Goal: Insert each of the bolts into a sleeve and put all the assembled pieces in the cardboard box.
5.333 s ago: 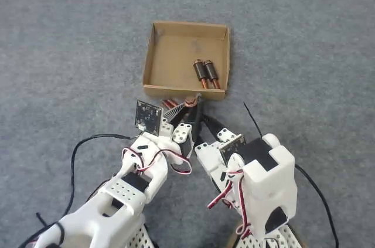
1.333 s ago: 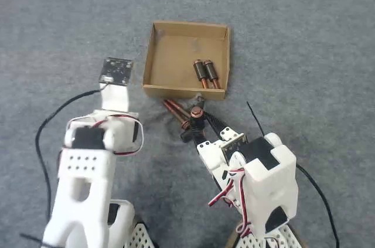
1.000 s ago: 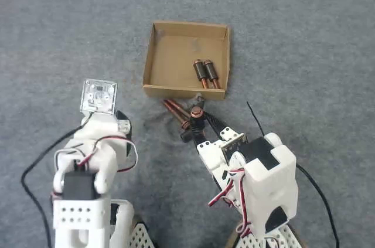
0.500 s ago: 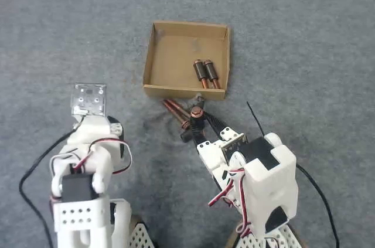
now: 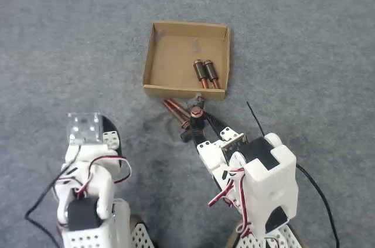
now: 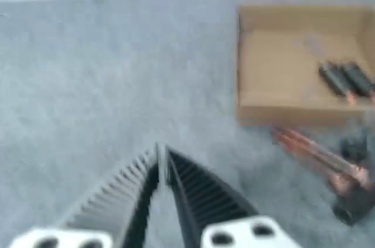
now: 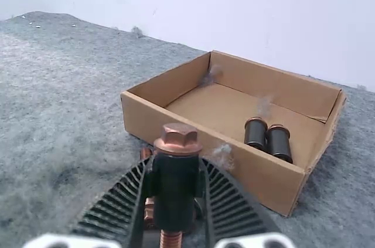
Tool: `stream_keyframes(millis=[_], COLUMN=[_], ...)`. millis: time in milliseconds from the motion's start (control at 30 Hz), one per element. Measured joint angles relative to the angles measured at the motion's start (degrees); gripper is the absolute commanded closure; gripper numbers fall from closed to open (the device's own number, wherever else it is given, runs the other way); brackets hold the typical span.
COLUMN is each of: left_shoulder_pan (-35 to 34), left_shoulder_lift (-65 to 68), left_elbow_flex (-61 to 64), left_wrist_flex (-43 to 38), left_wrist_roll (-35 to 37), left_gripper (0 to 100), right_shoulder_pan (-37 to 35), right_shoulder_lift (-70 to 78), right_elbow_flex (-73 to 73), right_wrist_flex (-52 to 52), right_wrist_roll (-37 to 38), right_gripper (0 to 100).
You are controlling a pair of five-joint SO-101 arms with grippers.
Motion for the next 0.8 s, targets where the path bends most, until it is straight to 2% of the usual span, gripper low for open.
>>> stream_keyframes(millis=[300, 600, 800], left_shoulder_pan=[-5.3, -5.5, -5.5], left_shoulder_lift=[0.1, 0.1, 2.1], left_elbow_flex=[13.8, 14.2, 14.2], left_wrist_flex=[-9.1, -5.9, -5.5], left_wrist_roll=[0.1, -0.1, -0.1], left_gripper=[99, 99, 99], right_shoulder_pan=[0.1, 2.3, 6.8], right_shoulder_lift=[0.0, 0.0, 0.1], right_elbow_flex=[0.0, -0.1, -7.3], right_wrist_flex=[0.0, 0.0, 0.0], right_wrist_roll=[0.0, 0.0, 0.0], right_gripper=[99.3, 99.3, 99.3])
